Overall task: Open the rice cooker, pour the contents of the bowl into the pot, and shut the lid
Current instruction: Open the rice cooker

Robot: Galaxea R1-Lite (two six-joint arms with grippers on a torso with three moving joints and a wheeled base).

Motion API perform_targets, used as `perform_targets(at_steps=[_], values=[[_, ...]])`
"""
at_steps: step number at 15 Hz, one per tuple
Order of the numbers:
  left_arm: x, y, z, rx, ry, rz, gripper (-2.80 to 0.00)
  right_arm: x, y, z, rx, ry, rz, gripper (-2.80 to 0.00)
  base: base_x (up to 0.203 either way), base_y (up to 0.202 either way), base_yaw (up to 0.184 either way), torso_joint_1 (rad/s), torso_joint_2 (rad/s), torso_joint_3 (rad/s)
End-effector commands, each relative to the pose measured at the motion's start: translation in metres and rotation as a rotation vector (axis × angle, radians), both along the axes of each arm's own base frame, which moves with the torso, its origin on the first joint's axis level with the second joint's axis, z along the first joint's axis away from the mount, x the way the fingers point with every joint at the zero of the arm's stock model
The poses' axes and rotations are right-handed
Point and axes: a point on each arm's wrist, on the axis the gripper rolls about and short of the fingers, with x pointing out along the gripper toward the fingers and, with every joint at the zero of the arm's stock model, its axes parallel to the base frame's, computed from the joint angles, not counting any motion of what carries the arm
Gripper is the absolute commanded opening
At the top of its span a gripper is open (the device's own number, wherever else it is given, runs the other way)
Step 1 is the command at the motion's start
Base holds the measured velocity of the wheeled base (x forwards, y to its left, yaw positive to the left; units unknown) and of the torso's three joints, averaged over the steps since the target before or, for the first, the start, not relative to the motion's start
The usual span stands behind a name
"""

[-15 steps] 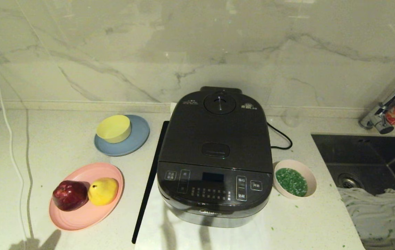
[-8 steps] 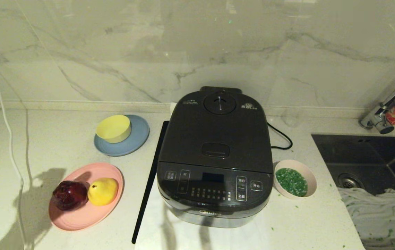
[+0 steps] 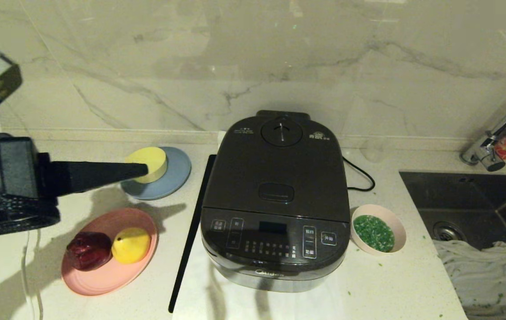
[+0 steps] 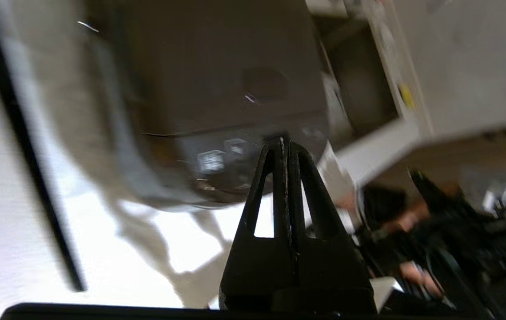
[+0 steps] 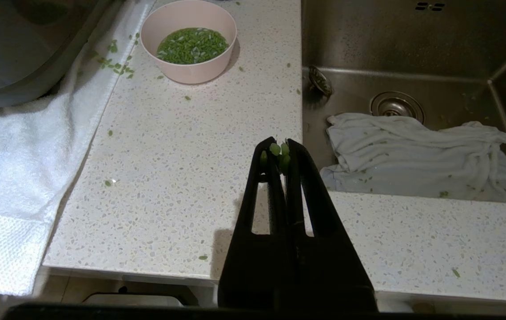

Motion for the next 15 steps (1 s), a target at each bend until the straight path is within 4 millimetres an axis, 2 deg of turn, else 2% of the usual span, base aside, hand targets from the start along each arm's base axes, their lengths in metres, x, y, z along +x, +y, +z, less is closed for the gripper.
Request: perform_targets(at_steps=[1, 4, 9, 15], values=[[0.018, -0.027, -0.011, 0.037, 0.071, -0.074, -2.8, 0.0, 0.0, 0.0, 0.0, 0.002, 0.0, -2.8, 0.0, 0.0, 0.0, 0.0, 0.0, 0.0], [0.025, -0.057, -0.021, 0.095, 0.078, -0.072, -2.8, 0.0, 0.0, 0.0, 0.0, 0.0, 0.0, -2.8, 0.0, 0.0, 0.0, 0.0, 0.0, 0.0], [0.031, -0.093, -0.032, 0.15, 0.077, -0.067, -2.8, 0.0, 0.0, 0.0, 0.0, 0.0, 0.0, -2.8, 0.0, 0.0, 0.0, 0.0, 0.0, 0.0], [0.038, -0.119, -0.051, 0.203, 0.111, -0.063, -2.8, 0.0, 0.0, 0.0, 0.0, 0.0, 0.0, -2.8, 0.0, 0.0, 0.0, 0.0, 0.0, 0.0]])
